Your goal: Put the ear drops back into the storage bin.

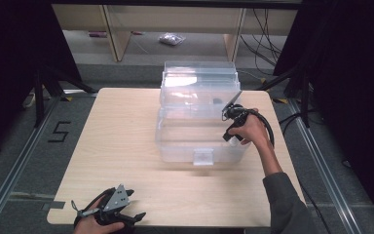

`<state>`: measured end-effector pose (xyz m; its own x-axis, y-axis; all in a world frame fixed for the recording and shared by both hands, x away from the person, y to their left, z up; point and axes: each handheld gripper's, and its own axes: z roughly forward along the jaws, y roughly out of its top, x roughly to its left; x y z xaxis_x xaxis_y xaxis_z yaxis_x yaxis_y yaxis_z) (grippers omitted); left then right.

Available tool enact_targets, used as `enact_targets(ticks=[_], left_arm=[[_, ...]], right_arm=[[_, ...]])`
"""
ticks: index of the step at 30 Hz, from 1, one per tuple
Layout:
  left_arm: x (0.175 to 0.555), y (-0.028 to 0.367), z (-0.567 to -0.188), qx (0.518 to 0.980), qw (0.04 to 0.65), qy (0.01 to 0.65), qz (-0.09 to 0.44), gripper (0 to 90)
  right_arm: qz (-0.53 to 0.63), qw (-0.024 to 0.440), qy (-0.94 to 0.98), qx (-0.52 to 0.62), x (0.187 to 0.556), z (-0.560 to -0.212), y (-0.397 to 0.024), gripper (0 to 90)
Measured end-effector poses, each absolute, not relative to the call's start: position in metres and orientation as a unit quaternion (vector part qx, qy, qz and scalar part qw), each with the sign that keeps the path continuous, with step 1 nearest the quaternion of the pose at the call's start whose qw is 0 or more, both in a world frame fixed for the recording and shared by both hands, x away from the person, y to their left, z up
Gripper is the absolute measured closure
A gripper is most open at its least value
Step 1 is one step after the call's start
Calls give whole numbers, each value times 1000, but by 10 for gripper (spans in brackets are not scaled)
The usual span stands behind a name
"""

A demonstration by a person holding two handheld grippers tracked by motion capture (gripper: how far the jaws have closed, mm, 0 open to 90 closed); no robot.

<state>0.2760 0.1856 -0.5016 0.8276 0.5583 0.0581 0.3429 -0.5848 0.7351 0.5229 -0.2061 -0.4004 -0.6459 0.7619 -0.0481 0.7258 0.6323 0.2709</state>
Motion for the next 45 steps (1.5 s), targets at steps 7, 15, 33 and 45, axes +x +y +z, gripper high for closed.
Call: enact_targets(ticks=[7,15,33,45], left_arm=[[276,186,-502,879,377,256,143,179],[276,186,-502,878,377,257,143,178],[276,186,-502,878,377,257,143,179],[276,186,-502,878,377,258,143,179]], right_arm=[[131,83,898,411,515,-393,-205,293],[156,91,895,409,506,-388,-206,259],[177,91,897,395,492,-381,-201,254],[200,99,889,401,475,-379,-204,247]])
